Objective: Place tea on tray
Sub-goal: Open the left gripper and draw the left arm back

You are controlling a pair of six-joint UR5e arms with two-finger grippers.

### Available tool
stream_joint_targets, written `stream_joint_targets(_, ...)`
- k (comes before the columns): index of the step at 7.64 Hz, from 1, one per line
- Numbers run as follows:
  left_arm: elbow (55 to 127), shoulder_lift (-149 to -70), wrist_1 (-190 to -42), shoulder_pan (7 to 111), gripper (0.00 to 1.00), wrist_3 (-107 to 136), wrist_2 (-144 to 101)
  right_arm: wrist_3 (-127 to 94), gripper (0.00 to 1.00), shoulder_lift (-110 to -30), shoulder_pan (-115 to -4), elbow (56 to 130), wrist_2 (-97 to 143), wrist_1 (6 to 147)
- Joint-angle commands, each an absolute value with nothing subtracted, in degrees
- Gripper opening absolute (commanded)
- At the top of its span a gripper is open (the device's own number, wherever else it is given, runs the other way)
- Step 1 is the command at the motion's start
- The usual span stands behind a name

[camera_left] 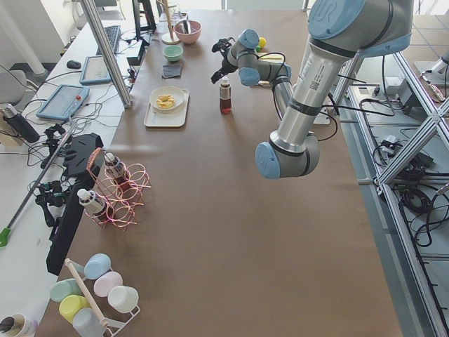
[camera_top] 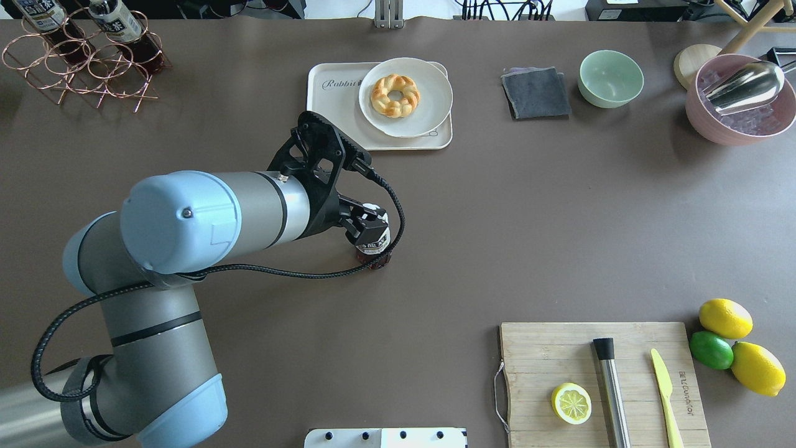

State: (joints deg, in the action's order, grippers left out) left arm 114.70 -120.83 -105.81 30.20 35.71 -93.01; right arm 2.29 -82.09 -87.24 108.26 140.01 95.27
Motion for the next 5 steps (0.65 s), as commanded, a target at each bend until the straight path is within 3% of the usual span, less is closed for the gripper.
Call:
stream_joint_targets(1,114.0,-110.7,-104.1,45.9,0.97,37.7,-115.3,1.8,1.00,-81.9,-84.1,108.6,139.8,90.7)
stream_joint_targets(3,113.6,-105.2,-97.9,60.1,0.97,36.5,-127.8,1.7,1.00,-82.0,-82.5,109.0,140.3,88.8)
stream_joint_targets(5,113.4,-91.0,-97.6,69.4,0.97,22.4,-129.5,1.6,1.00,-81.7,-80.4,111.4,142.5,88.7)
